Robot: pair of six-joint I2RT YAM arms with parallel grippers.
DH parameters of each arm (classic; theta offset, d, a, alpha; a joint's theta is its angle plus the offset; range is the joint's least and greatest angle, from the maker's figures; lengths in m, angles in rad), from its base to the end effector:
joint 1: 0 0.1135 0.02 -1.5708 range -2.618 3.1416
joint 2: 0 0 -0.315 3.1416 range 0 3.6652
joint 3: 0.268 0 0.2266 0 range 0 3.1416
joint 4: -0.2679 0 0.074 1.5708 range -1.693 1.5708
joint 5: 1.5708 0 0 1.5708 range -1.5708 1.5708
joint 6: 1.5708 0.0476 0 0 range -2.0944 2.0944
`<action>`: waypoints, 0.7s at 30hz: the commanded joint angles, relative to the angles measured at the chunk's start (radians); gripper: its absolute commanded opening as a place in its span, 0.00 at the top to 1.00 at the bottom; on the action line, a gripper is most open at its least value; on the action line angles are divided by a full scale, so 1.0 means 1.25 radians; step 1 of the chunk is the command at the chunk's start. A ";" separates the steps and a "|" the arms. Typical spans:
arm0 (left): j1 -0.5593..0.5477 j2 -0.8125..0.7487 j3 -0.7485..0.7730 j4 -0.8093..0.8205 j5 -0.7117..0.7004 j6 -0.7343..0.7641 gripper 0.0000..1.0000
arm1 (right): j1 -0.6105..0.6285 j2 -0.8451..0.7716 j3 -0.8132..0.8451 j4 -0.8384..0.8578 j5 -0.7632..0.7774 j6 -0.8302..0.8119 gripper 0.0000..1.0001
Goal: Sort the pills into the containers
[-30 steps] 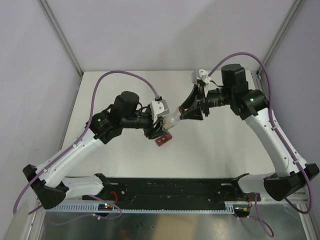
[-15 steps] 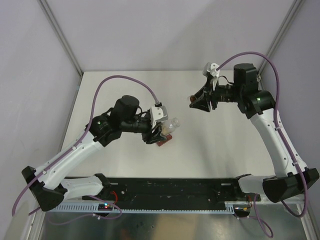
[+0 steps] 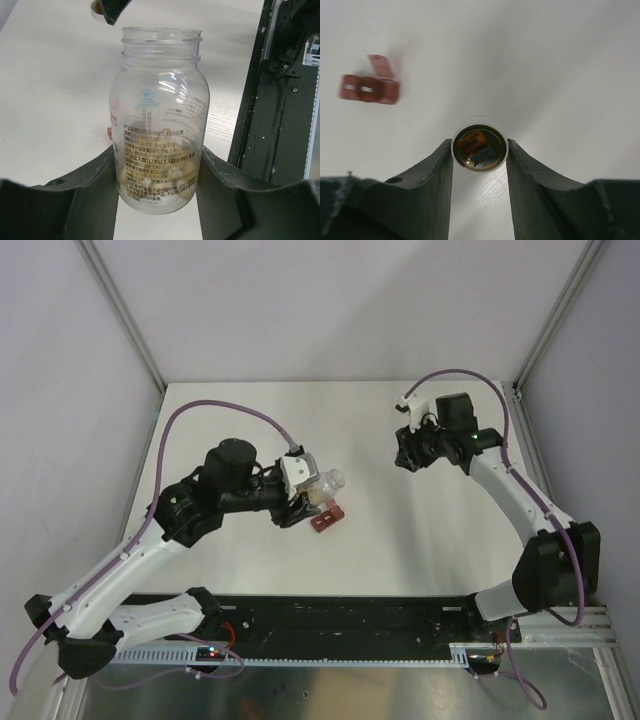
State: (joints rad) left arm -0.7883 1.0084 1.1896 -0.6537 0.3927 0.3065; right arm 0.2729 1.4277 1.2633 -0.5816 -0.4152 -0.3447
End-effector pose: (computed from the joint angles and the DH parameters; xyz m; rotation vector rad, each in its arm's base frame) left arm 0.1007 -0.1272 0.4247 1.2872 1.6296 -0.6992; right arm 0.2710 0.0958 0.3689 -0.8888 2.0983 0.4420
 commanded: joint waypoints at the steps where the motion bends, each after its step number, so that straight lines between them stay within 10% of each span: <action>1: 0.004 -0.026 -0.010 0.018 -0.025 0.013 1.00 | 0.001 0.058 -0.028 0.082 0.143 0.019 0.77; 21: 0.005 -0.042 -0.035 0.018 -0.059 0.020 1.00 | 0.010 0.300 -0.035 0.128 0.221 0.009 0.66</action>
State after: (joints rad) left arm -0.7887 0.9665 1.1442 -0.6548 0.3248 0.3084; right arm 0.2779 1.7782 1.2175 -0.4522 -0.1684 -0.3332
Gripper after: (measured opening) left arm 0.563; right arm 0.451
